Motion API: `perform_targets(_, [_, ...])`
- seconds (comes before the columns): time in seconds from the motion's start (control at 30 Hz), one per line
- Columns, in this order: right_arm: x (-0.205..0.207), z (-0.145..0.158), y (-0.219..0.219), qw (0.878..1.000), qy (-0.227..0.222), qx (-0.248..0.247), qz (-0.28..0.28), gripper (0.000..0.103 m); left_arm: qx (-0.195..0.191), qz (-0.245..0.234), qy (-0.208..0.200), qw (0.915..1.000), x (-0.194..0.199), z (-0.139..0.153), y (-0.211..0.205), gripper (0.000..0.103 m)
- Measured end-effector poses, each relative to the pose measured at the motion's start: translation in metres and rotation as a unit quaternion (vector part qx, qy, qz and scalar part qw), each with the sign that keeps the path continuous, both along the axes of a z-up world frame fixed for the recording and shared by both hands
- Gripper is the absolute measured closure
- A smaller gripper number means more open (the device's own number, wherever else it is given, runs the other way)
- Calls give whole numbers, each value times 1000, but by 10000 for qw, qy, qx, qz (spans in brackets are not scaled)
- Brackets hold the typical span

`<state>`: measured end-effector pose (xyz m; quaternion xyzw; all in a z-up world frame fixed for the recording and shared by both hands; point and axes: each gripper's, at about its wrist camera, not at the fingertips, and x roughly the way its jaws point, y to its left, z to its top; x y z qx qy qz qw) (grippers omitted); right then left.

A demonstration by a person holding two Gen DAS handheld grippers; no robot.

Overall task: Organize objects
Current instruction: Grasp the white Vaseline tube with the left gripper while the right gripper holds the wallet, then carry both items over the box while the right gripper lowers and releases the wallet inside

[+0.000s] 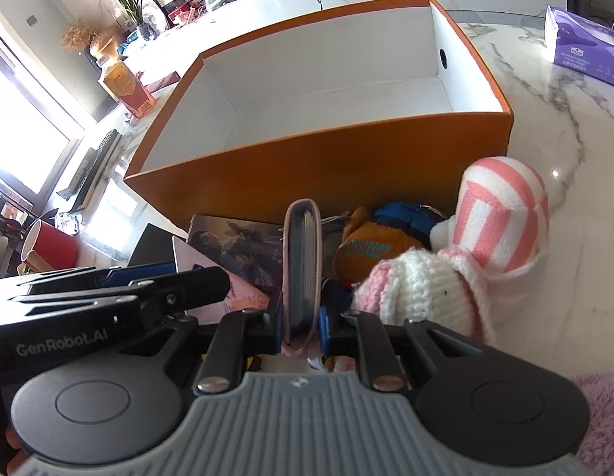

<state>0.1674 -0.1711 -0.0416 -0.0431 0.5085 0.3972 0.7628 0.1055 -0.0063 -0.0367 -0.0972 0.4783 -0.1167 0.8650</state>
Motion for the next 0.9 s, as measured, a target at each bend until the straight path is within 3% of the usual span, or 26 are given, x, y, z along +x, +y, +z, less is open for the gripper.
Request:
perform_targets(0.17, [1,0,2,10000,-55,2,-25,84,115,-50,-62,9999,-2,3,0,83])
perform_targets(0.2, [1,0,2,10000,-50,-4,-23,85,145,-58,-82,9998,-3,4,1,96])
perform_targets(0.23, [1,1,3,10000,-60,-13,-20,85,198,-38,-99,9997,-4,5,1,98])
perform_targets(0.43, [-5,20,-3,9994,-350,73,-42,86,183,-14,-261,9995,-12,14,9,99])
perform_targets(0.7, [-9,72,-5,9953,-863,430,128,86,199,-137,-971,9950,-18,70,16,99])
perform_targets(0.9, [-3,115,13,9880,-1316,761,288,86,273,-109,-1427,9893,-2,107,24,99])
